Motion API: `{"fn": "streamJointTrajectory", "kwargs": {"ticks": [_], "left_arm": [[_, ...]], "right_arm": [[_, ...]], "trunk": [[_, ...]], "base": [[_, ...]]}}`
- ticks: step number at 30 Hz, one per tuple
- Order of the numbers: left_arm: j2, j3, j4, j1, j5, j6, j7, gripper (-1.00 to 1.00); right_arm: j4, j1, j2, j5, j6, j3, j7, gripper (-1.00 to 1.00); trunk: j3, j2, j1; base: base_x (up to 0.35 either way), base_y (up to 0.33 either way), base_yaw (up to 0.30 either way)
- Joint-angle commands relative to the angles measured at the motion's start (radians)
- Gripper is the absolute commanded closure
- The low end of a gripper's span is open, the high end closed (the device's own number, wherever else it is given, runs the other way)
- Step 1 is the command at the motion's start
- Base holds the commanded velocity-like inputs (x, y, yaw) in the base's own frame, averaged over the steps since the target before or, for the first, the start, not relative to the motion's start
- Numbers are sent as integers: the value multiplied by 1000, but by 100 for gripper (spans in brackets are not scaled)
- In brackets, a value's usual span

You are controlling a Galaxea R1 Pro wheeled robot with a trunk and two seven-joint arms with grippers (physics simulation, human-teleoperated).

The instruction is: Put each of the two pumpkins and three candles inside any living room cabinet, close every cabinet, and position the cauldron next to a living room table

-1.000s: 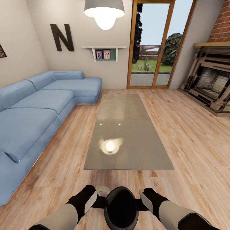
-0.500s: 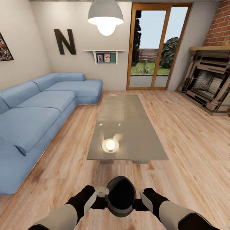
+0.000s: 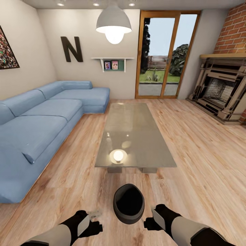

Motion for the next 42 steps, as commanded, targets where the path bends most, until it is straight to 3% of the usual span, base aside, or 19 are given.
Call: {"fn": "streamJointTrajectory", "kwargs": {"ticks": [1, 3, 7, 14, 17, 25, 32, 36, 42], "left_arm": [[0, -7, 11, 0, 11, -5, 6, -100], [7, -6, 45, 2, 11, -33, 7, -100], [44, -5, 81, 5, 14, -67, 6, -100], [91, 6, 95, 7, 48, -80, 6, -100], [99, 8, 95, 7, 60, -82, 6, -100], [102, 8, 97, 9, 64, -97, 7, -100], [112, 7, 143, 37, 65, -195, 7, -100], [115, 8, 151, 89, 66, -224, 7, -100], [130, 10, 153, 150, 71, -279, 6, -100]], "right_arm": [[9, 0, 0, -11, 3, 6, -6, -100], [37, 0, -1, -12, 0, 6, -6, -100], [60, 5, -13, -12, -2, 6, -4, -100], [68, 88, -90, -12, -36, 6, 4, -100], [68, 130, -119, -12, -88, 6, 6, -100], [68, 216, -153, -11, -132, 6, 6, -100], [69, 291, -165, -11, -145, 7, 6, -100], [68, 335, -166, -11, -189, 8, 8, -100], [72, 355, -167, -11, -240, 8, 45, -100]], "trunk": [[4, 7, -4], [14, 21, -12], [33, 49, -27], [66, 98, -54], [80, 119, -65], [118, 175, -96], [152, 224, -123], [171, 252, -138], [199, 294, -161]], "base": [[-6, 0, 0], [-4, 0, 0], [-1, 0, 0], [0, 0, 0], [0, 0, 0], [0, 0, 0], [0, 0, 0], [0, 0, 0], [0, 0, 0]]}}
